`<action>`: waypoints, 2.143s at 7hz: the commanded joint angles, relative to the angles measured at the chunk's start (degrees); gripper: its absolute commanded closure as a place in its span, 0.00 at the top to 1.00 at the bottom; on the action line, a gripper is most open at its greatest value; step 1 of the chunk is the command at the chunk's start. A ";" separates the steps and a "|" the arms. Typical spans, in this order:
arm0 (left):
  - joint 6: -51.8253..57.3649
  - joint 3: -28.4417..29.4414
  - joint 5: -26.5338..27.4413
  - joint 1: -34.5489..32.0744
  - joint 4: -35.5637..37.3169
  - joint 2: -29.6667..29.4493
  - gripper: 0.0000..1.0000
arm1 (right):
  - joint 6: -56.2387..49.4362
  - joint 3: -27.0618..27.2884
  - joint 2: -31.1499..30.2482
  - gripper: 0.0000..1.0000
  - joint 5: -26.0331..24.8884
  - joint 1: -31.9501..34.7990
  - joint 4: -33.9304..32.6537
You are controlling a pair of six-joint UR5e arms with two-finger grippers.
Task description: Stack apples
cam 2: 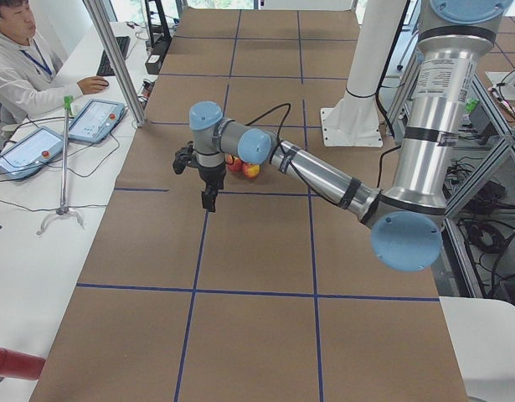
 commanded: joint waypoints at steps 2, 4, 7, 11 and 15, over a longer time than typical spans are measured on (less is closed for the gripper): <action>30.00 13.99 -1.86 -16.52 -5.40 7.27 1.00 | 0.00 0.00 0.00 1.00 0.00 0.00 0.00; 31.15 14.73 -1.86 -17.18 -5.23 8.42 1.00 | 0.00 0.00 0.00 1.00 0.00 0.00 0.00; 31.15 15.79 -1.69 -17.00 -4.61 6.66 1.00 | 0.00 0.00 0.00 1.00 0.00 0.00 0.00; 30.19 15.52 -2.03 -17.09 -4.26 7.36 1.00 | 0.00 0.00 0.00 1.00 0.00 0.00 0.00; 17.54 13.87 -2.39 -17.09 -0.57 7.54 1.00 | 0.00 0.00 0.00 1.00 0.00 0.00 0.00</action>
